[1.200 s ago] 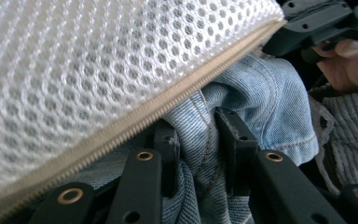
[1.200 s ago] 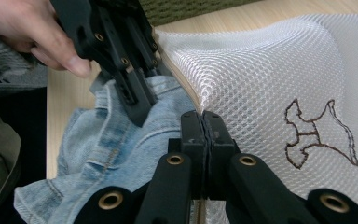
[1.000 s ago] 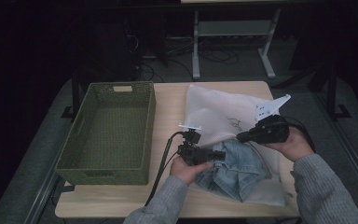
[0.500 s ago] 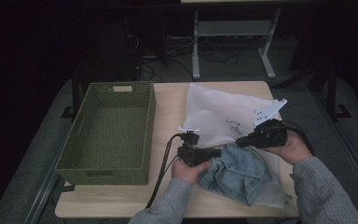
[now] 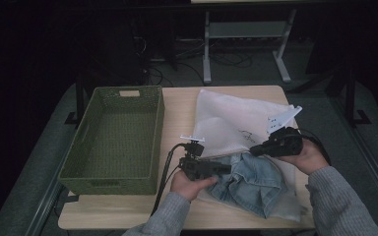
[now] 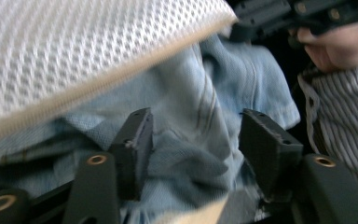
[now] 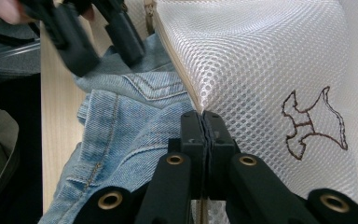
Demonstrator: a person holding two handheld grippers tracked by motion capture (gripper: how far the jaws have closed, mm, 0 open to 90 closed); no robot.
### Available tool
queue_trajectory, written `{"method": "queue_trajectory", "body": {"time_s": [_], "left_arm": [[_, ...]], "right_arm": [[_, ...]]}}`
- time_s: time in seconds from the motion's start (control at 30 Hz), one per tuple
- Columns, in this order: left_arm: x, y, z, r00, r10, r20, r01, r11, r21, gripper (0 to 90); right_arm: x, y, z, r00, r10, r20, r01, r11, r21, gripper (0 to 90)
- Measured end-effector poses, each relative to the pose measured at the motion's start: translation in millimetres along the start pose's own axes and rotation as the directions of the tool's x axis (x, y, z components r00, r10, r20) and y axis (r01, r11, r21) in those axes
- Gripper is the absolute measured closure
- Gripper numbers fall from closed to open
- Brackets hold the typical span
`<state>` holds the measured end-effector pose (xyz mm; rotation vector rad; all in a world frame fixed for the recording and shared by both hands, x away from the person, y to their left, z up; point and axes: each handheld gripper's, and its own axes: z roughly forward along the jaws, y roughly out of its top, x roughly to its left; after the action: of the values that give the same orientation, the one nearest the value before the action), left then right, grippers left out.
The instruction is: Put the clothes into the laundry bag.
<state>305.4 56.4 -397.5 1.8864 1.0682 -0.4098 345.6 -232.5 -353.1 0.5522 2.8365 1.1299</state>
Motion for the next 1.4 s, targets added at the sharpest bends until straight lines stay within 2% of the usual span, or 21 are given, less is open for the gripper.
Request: {"method": "queue_trajectory", "body": {"time_s": [0.1,0.13,0.2,0.33,0.43,0.47,0.5,0.57,0.67,0.83,1.17,1.3,1.4], "left_arm": [[4.4,-2.2,0.0,0.9997,0.01,-0.021,-0.009,0.9991,0.041,39.9],[6.6,-2.9,2.1,0.9998,-0.004,-0.019,0.005,0.999,0.044,40.0],[9.9,-4.0,8.3,0.9997,-0.007,-0.025,0.008,0.9986,0.052,43.4],[14.1,-5.7,25.0,0.9996,-0.018,-0.02,0.019,0.998,0.06,61.8],[14.2,-6.7,32.8,0.9994,-0.033,-0.006,0.033,0.9991,0.026,77.5],[13.3,-6.9,35.1,0.9992,-0.039,-0.001,0.039,0.9992,0.009,79.6],[12.4,-6.9,36.3,0.9992,-0.04,0.008,0.04,0.9992,0.008,79.5],[10.3,-7.0,34.7,0.9988,-0.045,0.021,0.044,0.999,0.009,73.5],[7.1,-7.6,23.7,0.9992,-0.03,0.026,0.03,0.9993,0.021,66.3],[12.2,-13.1,6.3,0.9971,-0.055,0.053,0.054,0.9981,0.031,61.5],[15.9,-31.0,-6.2,0.9965,-0.069,0.047,0.066,0.9967,0.046,54.0],[17.8,-30.6,-4.7,0.9956,-0.078,0.051,0.076,0.9961,0.044,54.0],[19.6,-29.1,4.3,0.9934,-0.095,0.065,0.091,0.9943,0.054,54.2]], "right_arm": [[-0.5,-1.8,-0.2,1.0,0.005,0.002,-0.005,1.0,0.001,88.2],[-0.6,-2.1,0.1,1.0,0.006,0.003,-0.006,1.0,-0.001,88.2],[-0.3,-2.1,1.8,1.0,0.002,0.0,-0.002,1.0,-0.002,88.2],[1.2,-2.8,5.2,1.0,-0.005,-0.006,0.005,1.0,0.005,88.2],[1.9,-4.1,5.8,0.9999,-0.011,-0.013,0.011,1.0,0.007,88.3],[2.0,-4.7,5.3,0.9998,-0.01,-0.015,0.01,1.0,0.008,88.2],[2.1,-5.8,4.7,0.9999,-0.007,-0.015,0.007,1.0,0.006,88.2],[1.4,-7.8,3.5,0.9999,-0.004,-0.014,0.004,1.0,0.007,88.2],[-0.7,-12.0,1.0,0.9999,0.004,-0.01,-0.004,1.0,0.003,88.2],[-2.9,-16.0,0.7,0.9998,0.018,-0.006,-0.018,1.0,-0.003,88.2],[-4.8,-17.2,0.4,0.9996,0.027,0.005,-0.027,1.0,0.003,88.2],[-4.8,-16.3,1.8,0.9996,0.027,0.003,-0.027,1.0,0.002,88.2],[-4.7,-17.2,2.1,0.9996,0.027,0.002,-0.027,1.0,0.008,88.2]]}}
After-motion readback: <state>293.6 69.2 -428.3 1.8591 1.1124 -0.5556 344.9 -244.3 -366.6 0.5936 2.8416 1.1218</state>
